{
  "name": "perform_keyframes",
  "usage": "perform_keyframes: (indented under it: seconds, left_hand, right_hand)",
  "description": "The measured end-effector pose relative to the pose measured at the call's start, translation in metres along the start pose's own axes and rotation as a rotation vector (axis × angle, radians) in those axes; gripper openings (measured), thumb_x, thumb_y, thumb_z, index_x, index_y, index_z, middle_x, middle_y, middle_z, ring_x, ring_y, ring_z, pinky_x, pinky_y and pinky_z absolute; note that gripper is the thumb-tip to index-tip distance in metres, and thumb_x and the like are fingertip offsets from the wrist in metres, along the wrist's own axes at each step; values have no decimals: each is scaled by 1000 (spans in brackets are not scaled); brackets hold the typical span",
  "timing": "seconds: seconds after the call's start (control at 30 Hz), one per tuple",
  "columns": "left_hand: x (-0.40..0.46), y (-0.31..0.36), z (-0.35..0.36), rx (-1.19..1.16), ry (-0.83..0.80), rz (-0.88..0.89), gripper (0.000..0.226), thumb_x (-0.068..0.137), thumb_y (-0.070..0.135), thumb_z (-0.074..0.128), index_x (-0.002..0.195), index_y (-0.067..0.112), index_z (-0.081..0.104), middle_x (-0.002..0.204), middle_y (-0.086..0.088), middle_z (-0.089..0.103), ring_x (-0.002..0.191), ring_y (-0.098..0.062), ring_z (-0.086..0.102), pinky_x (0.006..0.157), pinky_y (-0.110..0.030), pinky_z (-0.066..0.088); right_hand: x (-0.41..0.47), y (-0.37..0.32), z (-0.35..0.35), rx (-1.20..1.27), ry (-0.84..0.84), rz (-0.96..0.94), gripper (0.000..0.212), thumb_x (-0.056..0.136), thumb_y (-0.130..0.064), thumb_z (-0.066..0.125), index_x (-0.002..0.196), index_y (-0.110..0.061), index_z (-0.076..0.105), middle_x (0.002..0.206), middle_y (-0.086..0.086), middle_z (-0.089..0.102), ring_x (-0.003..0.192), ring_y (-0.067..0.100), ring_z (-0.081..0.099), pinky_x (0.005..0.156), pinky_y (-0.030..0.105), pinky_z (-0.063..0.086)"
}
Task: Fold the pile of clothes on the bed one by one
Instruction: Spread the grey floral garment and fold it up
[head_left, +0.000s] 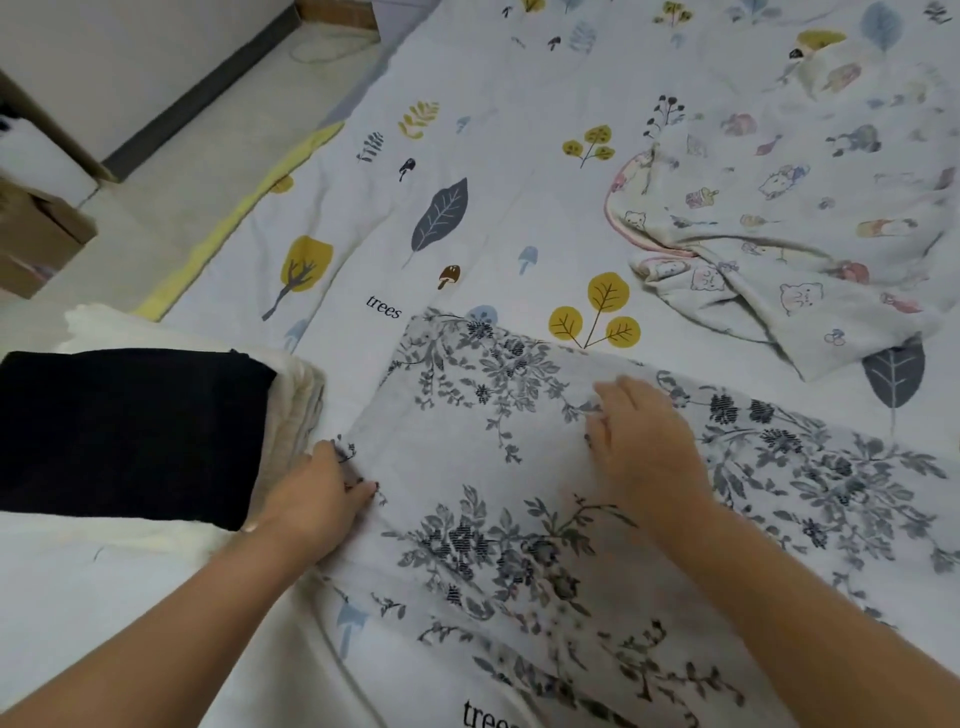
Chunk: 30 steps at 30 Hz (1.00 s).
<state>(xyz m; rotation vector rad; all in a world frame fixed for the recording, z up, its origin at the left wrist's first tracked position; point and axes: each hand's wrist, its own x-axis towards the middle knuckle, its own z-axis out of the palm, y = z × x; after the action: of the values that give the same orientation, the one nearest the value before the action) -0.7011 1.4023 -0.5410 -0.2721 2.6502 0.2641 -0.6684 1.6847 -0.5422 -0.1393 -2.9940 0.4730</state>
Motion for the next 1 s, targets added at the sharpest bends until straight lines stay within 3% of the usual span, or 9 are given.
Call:
perform_keyframes:
  seconds: [0.13,0.2,0.27,0.33,0.43,0.6,0.7,0.83,1.0]
  left_hand:
    - [3,-9,9,-57,67,21,49,86,43,60,116,10,41,114,-13,57,100,-28,56,76,-33,42]
    - [3,-11,9,-20,65,25,53,85,49,57,118,12,39,105,-9,61,91,-25,57,68,-31,40]
    - [2,-13,8,50,65,41,54,85,54,53,117,13,38,90,-1,60,78,-19,54,61,-29,36]
    - [2,-13,6,53,78,63,49,85,55,52,108,14,39,75,7,50,69,-14,47,58,-29,33]
    - [4,-8,3,-55,132,69,41,85,52,54,93,16,36,67,8,47,59,-9,43,50,-27,31]
    - [7,-6,7,-84,119,30,51,83,56,54,107,14,39,89,-2,60,79,-20,57,62,-31,41]
    - [-2,-8,8,-15,125,80,79,73,72,51,126,15,33,108,-3,60,91,-19,58,66,-30,43]
    - [-11,-16,9,107,25,115,113,64,81,49,146,17,5,145,-6,36,130,-22,40,102,-34,38]
    - [-6,-11,10,155,-39,65,109,68,72,58,145,13,8,133,-8,43,122,-25,46,94,-32,41]
  right_hand:
    - [67,14,8,-139,-286,120,49,98,-30,38,142,-11,28,138,11,41,128,29,36,105,48,30]
    - [84,11,15,-104,-394,182,48,96,-34,41,138,-13,31,132,13,46,123,31,41,102,47,31]
    - [94,5,19,-93,-482,220,28,96,-36,45,113,-13,44,119,12,54,111,31,49,95,43,34]
    - [103,2,22,-99,-441,227,17,97,-30,46,93,-14,44,109,12,58,102,31,53,86,39,36]
    - [111,1,22,-133,-174,216,17,98,-23,46,85,-12,47,99,15,61,90,31,53,73,36,33]
    - [102,-10,38,-234,-173,239,26,96,-21,47,119,-9,46,117,16,51,111,33,44,93,45,34]
    - [94,-44,44,-176,-103,-37,59,92,-26,52,143,-12,25,139,19,37,128,32,34,107,51,26]
    - [90,-81,60,-227,-375,-374,70,99,-44,31,147,-26,-16,156,6,-17,145,27,-11,115,50,-2]
    - [98,-87,69,-204,-641,-255,64,100,-42,30,149,-31,-9,157,2,-17,145,25,-12,114,52,-2]
